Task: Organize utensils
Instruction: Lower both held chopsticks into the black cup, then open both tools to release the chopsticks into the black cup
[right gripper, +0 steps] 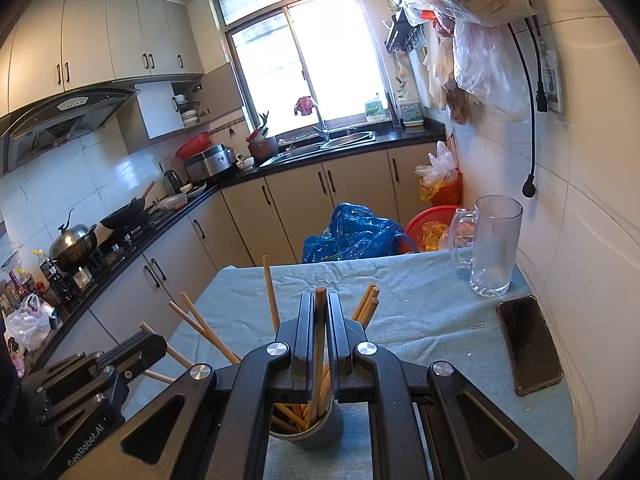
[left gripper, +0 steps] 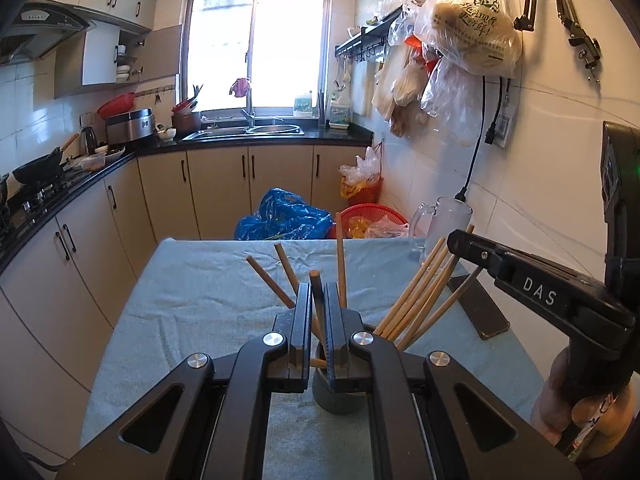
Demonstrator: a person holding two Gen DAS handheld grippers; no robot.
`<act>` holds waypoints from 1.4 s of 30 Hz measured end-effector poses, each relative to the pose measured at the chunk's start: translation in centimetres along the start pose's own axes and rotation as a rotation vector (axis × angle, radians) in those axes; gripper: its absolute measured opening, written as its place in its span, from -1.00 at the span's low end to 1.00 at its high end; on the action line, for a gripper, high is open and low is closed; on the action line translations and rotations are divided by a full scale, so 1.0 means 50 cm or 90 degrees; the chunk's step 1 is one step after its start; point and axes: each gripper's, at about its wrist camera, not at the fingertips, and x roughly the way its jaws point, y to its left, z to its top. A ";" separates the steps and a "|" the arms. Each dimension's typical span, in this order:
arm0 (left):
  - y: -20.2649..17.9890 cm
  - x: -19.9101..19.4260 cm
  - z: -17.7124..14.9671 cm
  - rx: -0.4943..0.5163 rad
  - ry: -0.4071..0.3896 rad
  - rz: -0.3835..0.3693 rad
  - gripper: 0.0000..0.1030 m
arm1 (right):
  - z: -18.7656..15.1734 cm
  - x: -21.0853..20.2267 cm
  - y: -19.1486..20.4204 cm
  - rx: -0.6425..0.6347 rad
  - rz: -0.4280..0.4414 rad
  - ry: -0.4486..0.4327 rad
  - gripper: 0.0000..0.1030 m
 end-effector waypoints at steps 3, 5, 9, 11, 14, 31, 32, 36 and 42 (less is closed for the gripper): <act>-0.002 0.000 -0.002 0.000 0.000 0.000 -0.89 | 0.001 0.000 -0.001 -0.001 0.001 0.001 -0.87; -0.002 0.000 -0.001 0.002 0.000 0.001 -0.89 | 0.001 0.002 0.001 -0.004 0.000 0.002 -0.87; -0.003 0.000 -0.002 0.001 0.000 0.000 -0.89 | 0.004 0.007 -0.001 -0.013 -0.001 0.004 -0.87; -0.003 0.000 -0.002 0.001 0.001 0.001 -0.89 | 0.005 0.008 0.001 -0.016 -0.002 0.005 -0.87; -0.002 -0.003 -0.007 -0.002 0.003 0.001 -0.89 | 0.005 0.008 0.003 -0.019 -0.003 0.006 -0.87; 0.007 -0.034 -0.026 -0.001 -0.003 -0.001 -0.89 | 0.017 0.029 0.003 -0.021 -0.025 0.016 -0.84; 0.006 -0.034 -0.024 0.000 -0.003 0.001 -0.89 | 0.017 0.029 0.004 -0.021 -0.025 0.016 -0.84; 0.009 -0.033 -0.027 -0.004 0.005 0.006 -0.89 | 0.020 0.030 0.006 -0.019 -0.028 0.017 -0.84; 0.016 -0.040 -0.030 -0.010 0.009 0.008 -0.89 | 0.019 0.028 0.010 -0.025 -0.033 0.016 -0.82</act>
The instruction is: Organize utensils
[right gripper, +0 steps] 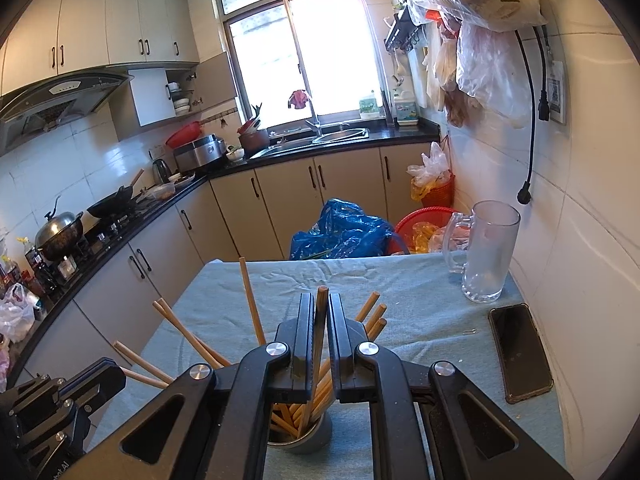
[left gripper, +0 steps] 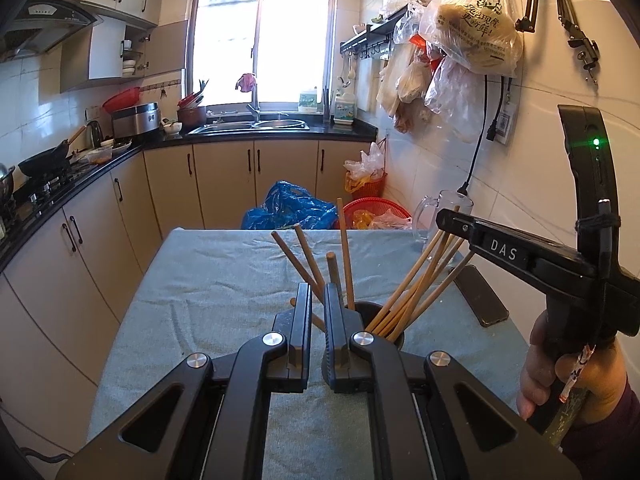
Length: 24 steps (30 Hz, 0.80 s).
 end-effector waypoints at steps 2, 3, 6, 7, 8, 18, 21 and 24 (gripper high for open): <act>0.002 -0.004 0.001 -0.004 -0.002 0.001 -0.89 | 0.001 -0.003 0.004 -0.003 -0.001 -0.001 -0.78; 0.003 -0.008 0.001 -0.007 -0.004 0.002 -0.89 | 0.002 -0.005 0.006 -0.005 0.000 -0.002 -0.75; 0.004 -0.016 0.003 -0.011 -0.005 0.001 -0.89 | 0.004 -0.013 0.011 -0.008 -0.001 -0.008 -0.56; 0.004 -0.019 0.004 -0.011 -0.005 0.001 -0.89 | 0.005 -0.016 0.013 -0.009 -0.001 -0.011 -0.53; 0.005 -0.023 0.003 -0.012 -0.004 0.002 -0.89 | 0.006 -0.020 0.014 -0.010 -0.001 -0.014 -0.49; 0.015 -0.084 -0.012 -0.023 -0.022 0.025 -0.09 | 0.024 -0.089 0.035 -0.017 -0.006 -0.051 -0.16; 0.020 -0.107 -0.019 -0.032 -0.024 0.026 0.04 | 0.027 -0.119 0.045 -0.025 -0.008 -0.063 -0.10; 0.023 -0.134 -0.027 -0.037 -0.032 0.031 0.13 | 0.024 -0.148 0.056 -0.029 -0.007 -0.073 -0.03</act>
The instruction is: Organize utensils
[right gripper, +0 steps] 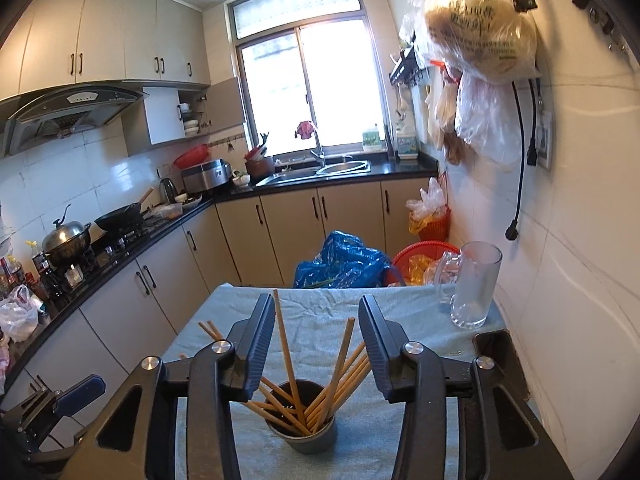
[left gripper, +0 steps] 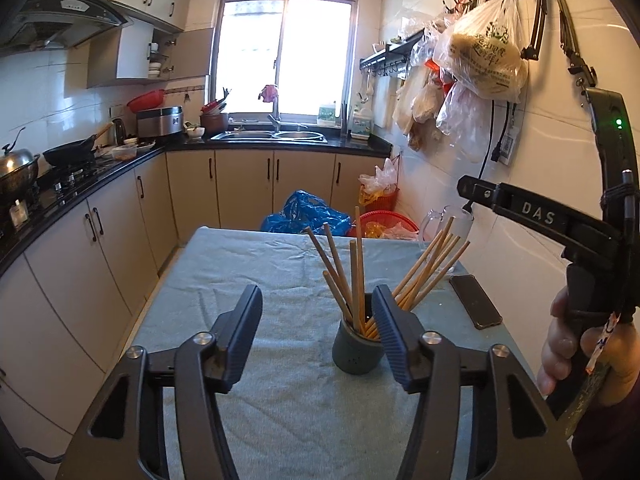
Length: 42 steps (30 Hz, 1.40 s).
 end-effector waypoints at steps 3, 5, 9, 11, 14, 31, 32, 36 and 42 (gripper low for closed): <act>0.003 -0.027 -0.009 -0.001 -0.007 0.004 0.21 | -0.003 -0.029 0.009 -0.004 0.001 -0.008 0.04; 0.002 -0.044 -0.013 -0.002 -0.009 0.005 0.25 | -0.006 -0.048 0.014 -0.008 0.001 -0.011 0.07; 0.007 -0.069 -0.027 -0.011 -0.007 0.008 0.32 | -0.018 -0.084 0.021 -0.019 -0.006 -0.015 0.14; 0.011 -0.082 -0.038 -0.016 -0.005 0.011 0.33 | -0.027 -0.098 0.022 -0.022 -0.010 -0.011 0.18; 0.018 -0.096 -0.053 -0.027 0.000 0.017 0.34 | -0.042 -0.115 0.019 -0.027 -0.014 -0.002 0.19; 0.064 -0.125 -0.137 -0.099 0.052 0.046 0.39 | -0.169 -0.171 0.020 -0.037 -0.039 0.059 0.31; 0.063 -0.125 -0.140 -0.099 0.053 0.046 0.40 | -0.178 -0.173 0.022 -0.038 -0.040 0.063 0.34; 0.060 -0.131 -0.155 -0.099 0.060 0.046 0.47 | -0.209 -0.180 0.023 -0.043 -0.047 0.076 0.37; 0.052 -0.142 -0.172 -0.087 0.056 0.061 0.57 | -0.251 -0.195 0.023 -0.027 -0.058 0.091 0.38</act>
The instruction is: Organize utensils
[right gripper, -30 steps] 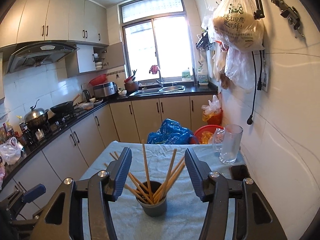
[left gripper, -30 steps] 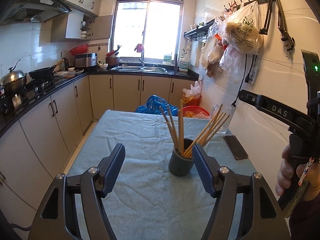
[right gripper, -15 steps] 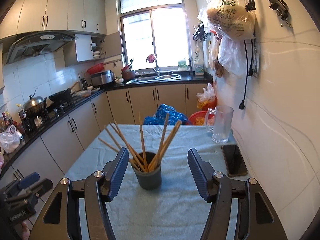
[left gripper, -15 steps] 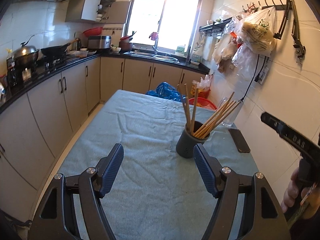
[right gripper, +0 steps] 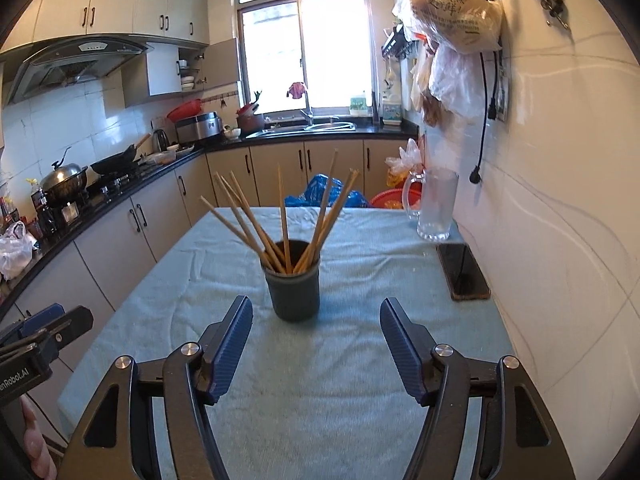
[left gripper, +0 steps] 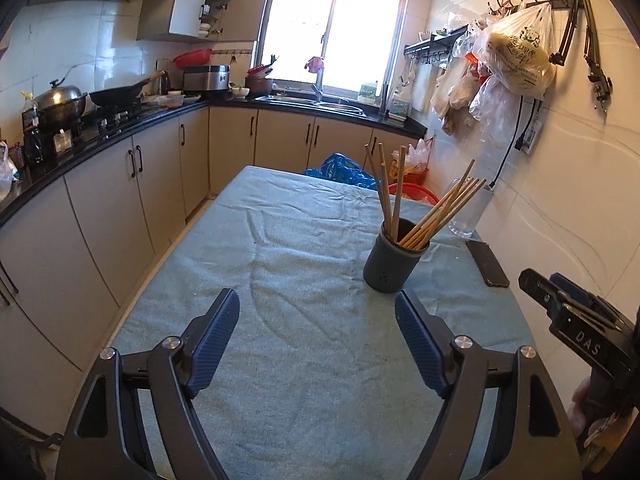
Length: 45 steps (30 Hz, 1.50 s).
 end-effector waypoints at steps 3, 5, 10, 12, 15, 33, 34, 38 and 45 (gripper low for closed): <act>-0.004 -0.008 -0.011 0.009 -0.014 0.021 0.68 | -0.017 -0.006 0.001 0.010 -0.006 0.003 0.39; -0.005 -0.017 -0.019 0.010 -0.031 0.038 0.78 | -0.030 -0.011 -0.001 0.019 -0.013 0.003 0.41; -0.008 -0.058 -0.033 0.014 -0.120 0.098 1.00 | -0.061 -0.015 0.000 0.031 -0.028 0.007 0.44; -0.013 -0.075 -0.037 0.023 -0.156 0.114 1.00 | -0.080 -0.013 -0.001 0.042 -0.031 0.012 0.44; -0.020 -0.099 -0.041 0.038 -0.195 0.139 1.00 | -0.097 -0.010 -0.002 0.052 -0.039 0.021 0.44; -0.044 -0.106 -0.066 0.031 -0.184 0.075 1.00 | -0.143 -0.024 -0.008 0.046 -0.111 -0.026 0.48; -0.043 -0.088 -0.072 0.029 -0.155 0.073 1.00 | -0.145 -0.024 -0.011 0.048 -0.111 -0.027 0.48; -0.047 -0.035 -0.095 0.044 -0.091 0.091 1.00 | -0.160 -0.018 -0.022 0.057 -0.118 -0.021 0.54; -0.048 0.014 -0.124 0.044 -0.046 0.098 1.00 | -0.182 0.006 -0.032 0.059 -0.125 0.007 0.55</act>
